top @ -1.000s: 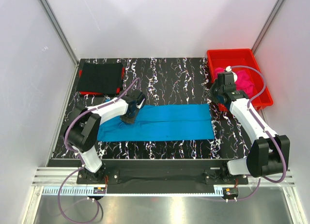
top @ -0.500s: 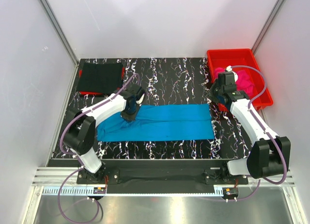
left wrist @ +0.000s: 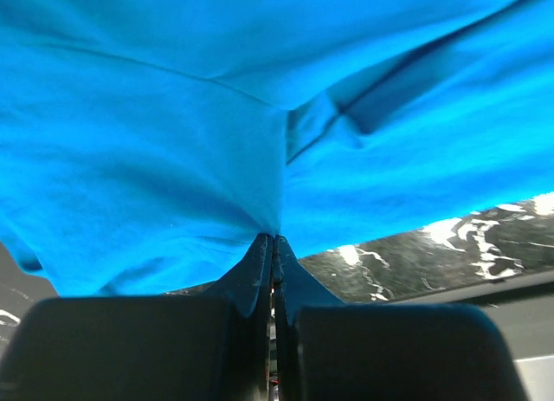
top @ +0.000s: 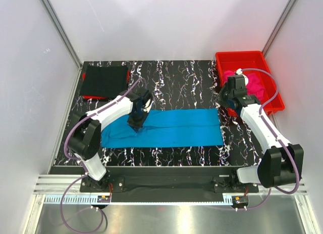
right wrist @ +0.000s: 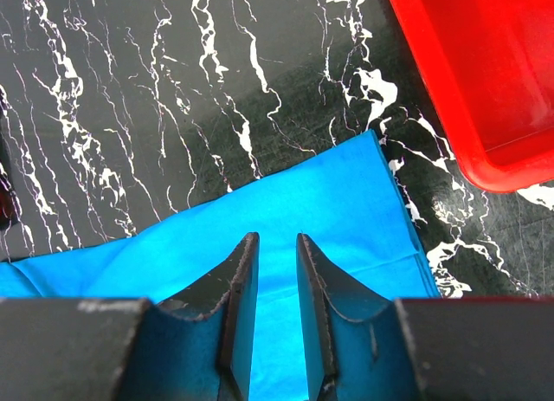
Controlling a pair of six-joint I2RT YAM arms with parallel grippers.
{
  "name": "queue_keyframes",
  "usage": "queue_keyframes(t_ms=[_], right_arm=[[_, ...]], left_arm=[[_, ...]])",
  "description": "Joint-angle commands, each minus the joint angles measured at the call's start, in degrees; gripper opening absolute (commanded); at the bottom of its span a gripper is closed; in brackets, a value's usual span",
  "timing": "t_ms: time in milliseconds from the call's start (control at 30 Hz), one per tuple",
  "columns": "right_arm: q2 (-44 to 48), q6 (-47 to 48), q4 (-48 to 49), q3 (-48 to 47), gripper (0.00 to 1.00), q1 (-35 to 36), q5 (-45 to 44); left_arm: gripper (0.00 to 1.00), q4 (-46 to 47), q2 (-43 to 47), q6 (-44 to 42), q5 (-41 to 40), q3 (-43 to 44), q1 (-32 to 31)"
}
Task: Fold and stack the t-shirts
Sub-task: Fold the tshirt
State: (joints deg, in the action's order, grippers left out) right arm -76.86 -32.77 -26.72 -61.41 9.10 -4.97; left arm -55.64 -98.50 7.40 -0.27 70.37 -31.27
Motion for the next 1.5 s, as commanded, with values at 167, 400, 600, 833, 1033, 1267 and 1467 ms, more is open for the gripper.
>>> queue_keyframes(t_ms=[167, 400, 600, 833, 1033, 1267, 1467], right_arm=[[2.50, 1.05, -0.97, -0.38, 0.32, -0.14, -0.92], [1.89, 0.43, -0.79, -0.47, 0.32, -0.05, 0.31], [2.15, -0.53, 2.71, 1.11, 0.37, 0.56, 10.14], [-2.67, -8.96, 9.14, -0.02, 0.43, 19.79, 9.63], [-14.62, -11.96, 15.02, -5.03, 0.43, 33.07, 11.46], [-24.91, -15.47, 26.19, -5.39, 0.40, 39.32, 16.92], [-33.08, -16.27, 32.52, -7.76, 0.42, 42.83, 17.28]], left_arm=[[0.00, -1.23, 0.41, -0.10, 6.60, 2.49, -0.20], [0.26, -2.11, 0.32, 1.99, 2.94, 2.14, -0.20], [0.47, 2.02, 9.27, 12.62, -1.84, 0.65, 8.22], [0.47, 11.31, 20.00, 18.88, -0.08, -11.88, 25.61], [0.42, 18.88, 27.21, 20.46, 3.18, -25.07, 31.17], [0.36, 24.16, 35.91, 25.55, 7.04, -30.81, 32.76], [0.38, 30.93, 38.29, 28.02, 8.79, -37.67, 32.67]])
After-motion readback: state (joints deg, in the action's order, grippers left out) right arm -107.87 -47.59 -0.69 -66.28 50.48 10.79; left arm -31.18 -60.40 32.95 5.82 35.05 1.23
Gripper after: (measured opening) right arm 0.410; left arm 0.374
